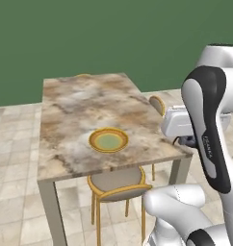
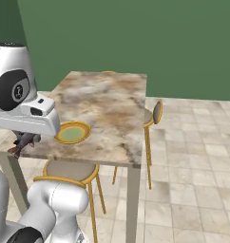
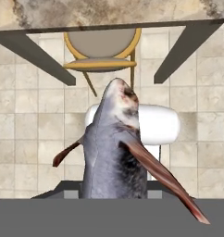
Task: Take the fish from the fridge and place it on the digital scale on the counter by the fridge. Wait a few seconds for a reading, then move it to the plate on the dining counter.
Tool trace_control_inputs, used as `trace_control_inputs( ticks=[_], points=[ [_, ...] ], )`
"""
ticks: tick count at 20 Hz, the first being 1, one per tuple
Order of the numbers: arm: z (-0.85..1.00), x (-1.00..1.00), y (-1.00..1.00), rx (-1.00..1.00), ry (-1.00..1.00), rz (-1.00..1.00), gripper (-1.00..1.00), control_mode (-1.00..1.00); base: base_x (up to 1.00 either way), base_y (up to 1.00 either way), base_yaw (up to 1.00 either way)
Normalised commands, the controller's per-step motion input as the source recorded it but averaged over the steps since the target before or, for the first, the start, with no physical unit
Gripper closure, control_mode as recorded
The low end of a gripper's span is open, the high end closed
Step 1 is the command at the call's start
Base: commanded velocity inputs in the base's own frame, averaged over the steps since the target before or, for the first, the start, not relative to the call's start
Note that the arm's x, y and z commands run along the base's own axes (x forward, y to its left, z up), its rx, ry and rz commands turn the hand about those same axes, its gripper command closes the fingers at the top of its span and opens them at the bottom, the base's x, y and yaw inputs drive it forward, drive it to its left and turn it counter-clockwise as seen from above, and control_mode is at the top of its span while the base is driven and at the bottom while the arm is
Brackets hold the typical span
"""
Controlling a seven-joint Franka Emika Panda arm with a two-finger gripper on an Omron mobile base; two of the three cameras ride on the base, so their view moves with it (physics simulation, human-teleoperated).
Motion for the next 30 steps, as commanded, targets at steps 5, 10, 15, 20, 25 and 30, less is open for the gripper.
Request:
trace_control_inputs(
  ticks=[5,10,15,20,25,30],
  points=[
    [0.0,0.0,0.0,0.0,0.0,0.0,1.0,1.0,0.43,0.37,0.0],
    [0.0,0.0,0.0,0.0,0.0,0.0,1.0,1.0,0.48,0.24,0.0],
    [0.0,0.0,0.0,0.0,0.0,0.0,1.0,1.0,0.49,0.29,0.0],
    [0.0,0.0,0.0,0.0,0.0,0.0,1.0,1.0,0.32,0.19,0.0],
    [0.0,0.0,0.0,0.0,0.0,0.0,1.0,1.0,0.0,0.0,0.0],
    [0.0,0.0,0.0,0.0,0.0,0.0,1.0,1.0,0.0,0.0,0.0]
  ],
)
